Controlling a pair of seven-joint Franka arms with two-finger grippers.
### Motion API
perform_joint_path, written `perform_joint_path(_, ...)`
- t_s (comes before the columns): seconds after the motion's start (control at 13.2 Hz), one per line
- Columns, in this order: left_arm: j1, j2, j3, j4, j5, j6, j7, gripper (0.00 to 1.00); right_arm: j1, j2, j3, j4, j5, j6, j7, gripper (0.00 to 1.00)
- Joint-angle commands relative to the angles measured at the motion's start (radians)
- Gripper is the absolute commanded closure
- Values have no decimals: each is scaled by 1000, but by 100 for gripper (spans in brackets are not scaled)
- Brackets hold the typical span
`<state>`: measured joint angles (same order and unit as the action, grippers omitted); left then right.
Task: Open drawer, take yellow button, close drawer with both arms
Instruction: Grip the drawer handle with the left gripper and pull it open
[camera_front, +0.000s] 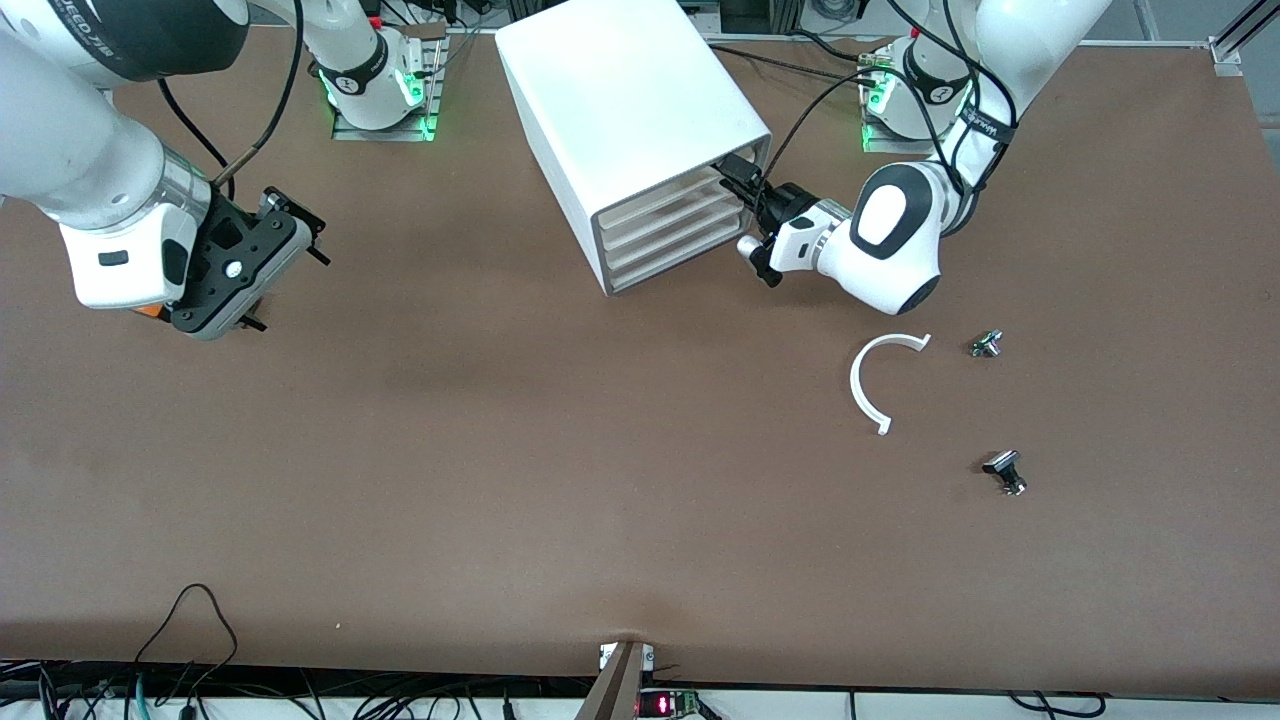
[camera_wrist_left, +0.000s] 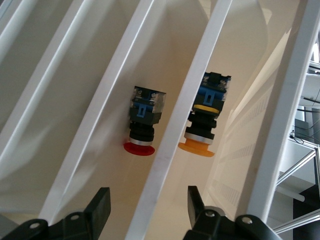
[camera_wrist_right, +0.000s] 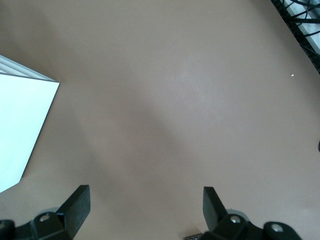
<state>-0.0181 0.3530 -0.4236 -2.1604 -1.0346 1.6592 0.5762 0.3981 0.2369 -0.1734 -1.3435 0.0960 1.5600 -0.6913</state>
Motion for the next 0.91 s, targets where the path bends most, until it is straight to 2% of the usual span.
perform_joint_path(0.0,1,-40,-9,-32,-25,17,17,43,4,1,0,9,16,2,-110,0)
perform_joint_path(0.08,1,-36,-9,-32,-25,19,17,55,5,2,5,7,16,2,-169,0)
perform_joint_path(0.23,1,-26,-15,-32,-25,42,20,71,5,10,8,4,8,0,-218,0)
perform_joint_path(0.53,1,-6,-18,-33,-25,62,48,75,4,33,8,6,11,3,-376,0)
perform_joint_path(0.68,1,-2,-17,-36,-22,63,53,89,5,53,9,10,10,18,-369,0)
perform_joint_path(0.76,7,-2,-15,-35,-15,63,53,100,5,59,9,9,13,29,-369,0)
perform_joint_path(0.83,16,-2,-11,-29,-10,68,53,100,5,62,9,9,14,37,-369,0)
